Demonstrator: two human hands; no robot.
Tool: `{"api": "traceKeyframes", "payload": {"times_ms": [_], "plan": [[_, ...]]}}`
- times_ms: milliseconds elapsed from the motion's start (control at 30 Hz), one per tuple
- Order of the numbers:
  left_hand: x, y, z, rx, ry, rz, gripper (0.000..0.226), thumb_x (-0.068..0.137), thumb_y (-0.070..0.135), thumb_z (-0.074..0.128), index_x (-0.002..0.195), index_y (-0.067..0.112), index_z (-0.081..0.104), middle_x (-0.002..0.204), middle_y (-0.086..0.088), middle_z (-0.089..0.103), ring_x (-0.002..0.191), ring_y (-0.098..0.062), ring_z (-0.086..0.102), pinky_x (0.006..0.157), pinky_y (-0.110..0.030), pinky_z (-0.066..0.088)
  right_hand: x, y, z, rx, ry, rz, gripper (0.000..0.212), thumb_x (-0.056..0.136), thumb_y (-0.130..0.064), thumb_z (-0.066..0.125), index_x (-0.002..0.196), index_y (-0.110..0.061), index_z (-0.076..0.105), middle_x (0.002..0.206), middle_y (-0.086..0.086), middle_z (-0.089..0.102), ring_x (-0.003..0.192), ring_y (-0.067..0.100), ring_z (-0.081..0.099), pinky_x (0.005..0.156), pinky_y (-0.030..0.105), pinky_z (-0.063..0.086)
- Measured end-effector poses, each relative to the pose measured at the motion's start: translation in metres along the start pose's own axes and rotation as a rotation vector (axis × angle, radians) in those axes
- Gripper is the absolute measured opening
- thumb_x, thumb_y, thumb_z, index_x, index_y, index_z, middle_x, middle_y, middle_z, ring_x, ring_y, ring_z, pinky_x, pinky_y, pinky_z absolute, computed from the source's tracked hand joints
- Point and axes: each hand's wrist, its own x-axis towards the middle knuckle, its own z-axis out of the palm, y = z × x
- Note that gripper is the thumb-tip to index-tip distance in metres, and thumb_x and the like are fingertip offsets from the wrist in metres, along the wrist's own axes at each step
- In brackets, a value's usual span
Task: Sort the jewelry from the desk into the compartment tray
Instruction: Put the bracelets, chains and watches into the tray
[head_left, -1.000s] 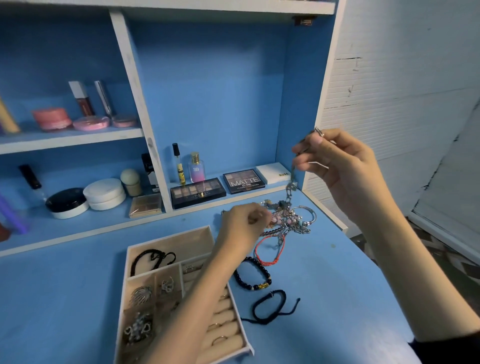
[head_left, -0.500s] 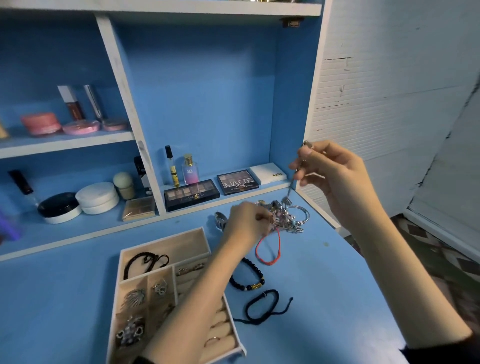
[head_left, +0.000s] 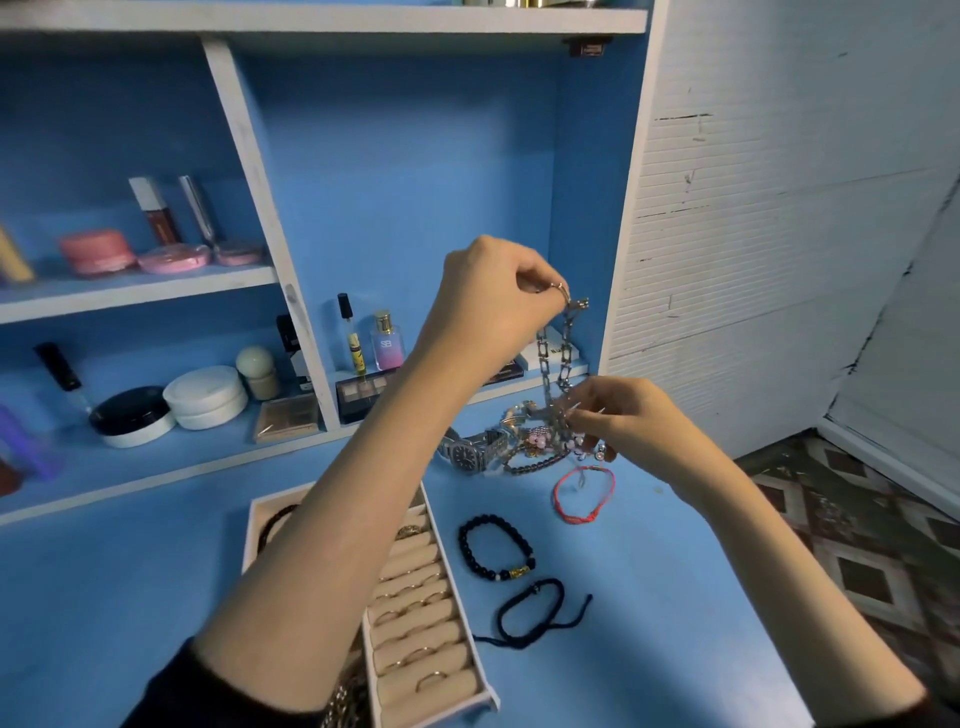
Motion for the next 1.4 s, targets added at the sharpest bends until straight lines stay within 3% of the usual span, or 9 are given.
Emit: {"api": "traceKeyframes", "payload": {"times_ms": [200,433,533,667,767,867,1100,1300,1400], "plan": [[-0.004,0.007,-0.005,-0.049,0.013,-0.006,0.010,0.079,0.013,0.065,0.077,0.018,0.073,0.055,0.015,0.059,0.044,0.002,0.056,0.060,-0.015,0.054,-0.001,0.001,0.008,-0.092,-0.207,-0.039,0.042,0.081,-0.005,0.063,0.116,-0.029,0.058,0.098,0.000,0.061,0.072,0.011,0.056,0.063,0.022,0.044],[-0.005,0.009,-0.019,-0.089,0.039,0.010,0.010,0.079,0.011,0.065,0.077,0.017,0.073,0.059,0.011,0.063,0.048,-0.001,0.058,0.052,-0.013,0.051,-0.005,-0.001,0.018,-0.008,-0.247,-0.088,0.036,0.076,-0.027,0.075,0.107,-0.037,0.062,0.101,0.000,0.067,0.087,0.017,0.063,0.085,0.031,0.051],[-0.006,0.007,-0.029,-0.086,0.064,0.001,0.010,0.080,0.011,0.064,0.077,0.017,0.072,0.058,0.011,0.062,0.045,0.002,0.057,0.045,-0.008,0.044,-0.007,-0.015,0.017,0.086,-0.231,-0.128,0.031,0.073,-0.032,0.076,0.102,-0.031,0.065,0.093,0.001,0.068,0.073,0.008,0.060,0.071,0.021,0.048],[-0.003,0.005,-0.050,-0.117,0.121,0.009,0.009,0.078,0.010,0.065,0.077,0.015,0.073,0.061,0.003,0.066,0.049,-0.005,0.060,0.052,-0.017,0.052,0.001,-0.036,0.019,0.082,-0.154,-0.217,0.017,0.077,-0.031,0.073,0.091,-0.023,0.068,0.071,-0.009,0.063,0.062,0.014,0.046,0.057,0.025,0.036],[0.000,0.001,-0.071,-0.126,0.162,0.006,0.010,0.077,0.009,0.064,0.076,0.014,0.072,0.064,-0.002,0.067,0.051,-0.009,0.060,0.052,-0.019,0.051,0.005,-0.048,0.023,0.066,-0.206,-0.227,0.041,0.074,-0.033,0.074,0.112,-0.029,0.060,0.096,-0.002,0.061,0.067,0.014,0.051,0.060,0.026,0.041],[0.000,-0.005,-0.092,-0.101,0.198,0.001,0.009,0.077,0.007,0.063,0.077,0.011,0.072,0.063,-0.002,0.066,0.050,-0.008,0.059,0.053,-0.019,0.051,0.005,-0.050,0.034,0.089,-0.284,-0.217,0.047,0.075,-0.027,0.074,0.117,-0.036,0.055,0.103,-0.002,0.058,0.070,0.014,0.052,0.056,0.017,0.041],[-0.005,-0.031,-0.120,-0.021,0.211,-0.061,0.012,0.078,0.007,0.063,0.071,0.015,0.069,0.066,-0.005,0.067,0.054,-0.013,0.063,0.058,-0.025,0.055,0.006,-0.033,0.084,0.220,-0.283,-0.164,0.022,0.085,-0.014,0.064,0.104,-0.024,0.064,0.089,0.004,0.064,0.064,0.013,0.053,0.051,0.009,0.037],[-0.016,-0.057,-0.122,0.038,0.196,-0.141,0.013,0.078,0.008,0.064,0.070,0.016,0.069,0.067,-0.006,0.069,0.057,-0.017,0.067,0.066,-0.034,0.059,0.004,-0.018,0.108,0.250,-0.172,-0.156,0.010,0.087,-0.016,0.063,0.095,-0.021,0.068,0.072,0.002,0.061,0.059,0.010,0.056,0.053,0.019,0.040],[-0.022,-0.064,-0.121,0.042,0.183,-0.175,0.012,0.079,0.008,0.065,0.072,0.016,0.069,0.066,-0.004,0.068,0.056,-0.014,0.066,0.065,-0.031,0.059,0.003,-0.011,0.111,0.301,-0.113,-0.138,0.010,0.087,-0.014,0.063,0.091,-0.020,0.069,0.070,0.006,0.063,0.057,0.010,0.055,0.053,0.021,0.041]]}}
